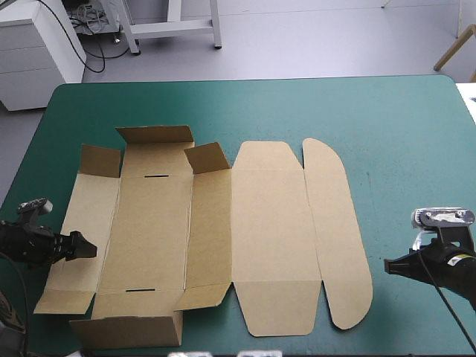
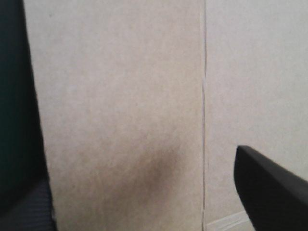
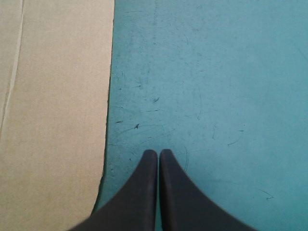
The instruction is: Fold the box
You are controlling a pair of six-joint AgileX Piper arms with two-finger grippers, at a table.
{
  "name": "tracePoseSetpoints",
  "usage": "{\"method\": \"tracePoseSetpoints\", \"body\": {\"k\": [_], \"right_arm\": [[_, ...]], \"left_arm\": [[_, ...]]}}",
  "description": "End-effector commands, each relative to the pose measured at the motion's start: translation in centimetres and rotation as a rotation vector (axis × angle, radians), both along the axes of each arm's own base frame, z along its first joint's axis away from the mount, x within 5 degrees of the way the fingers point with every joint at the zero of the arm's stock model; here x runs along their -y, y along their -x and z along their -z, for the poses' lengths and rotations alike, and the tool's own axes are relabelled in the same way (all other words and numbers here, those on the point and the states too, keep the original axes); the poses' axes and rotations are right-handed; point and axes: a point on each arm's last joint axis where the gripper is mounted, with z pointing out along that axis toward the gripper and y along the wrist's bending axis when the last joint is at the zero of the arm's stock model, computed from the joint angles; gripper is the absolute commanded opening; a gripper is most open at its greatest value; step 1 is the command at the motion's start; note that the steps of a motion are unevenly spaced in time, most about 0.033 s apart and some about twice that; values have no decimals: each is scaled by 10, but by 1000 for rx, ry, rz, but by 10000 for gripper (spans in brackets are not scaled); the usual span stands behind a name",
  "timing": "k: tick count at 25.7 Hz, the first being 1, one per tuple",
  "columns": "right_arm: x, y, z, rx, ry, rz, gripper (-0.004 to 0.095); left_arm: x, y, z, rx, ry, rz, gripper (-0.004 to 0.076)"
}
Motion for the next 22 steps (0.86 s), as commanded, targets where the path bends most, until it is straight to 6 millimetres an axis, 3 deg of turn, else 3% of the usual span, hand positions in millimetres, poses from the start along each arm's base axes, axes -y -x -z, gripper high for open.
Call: {"method": "tracePoseSetpoints", "body": {"k": [1,9,22], "right_arm": [[1,-4,-11,73,9,9,-4],[1,-4,-11,76,10,10,-4],[1,-4,-11,79,10,10,-4]], "left_arm": [[21,7,3,-78,184,36,623],[27,6,4,-54,248,-8,483],[36,2,3,-53,254,25,426]]}}
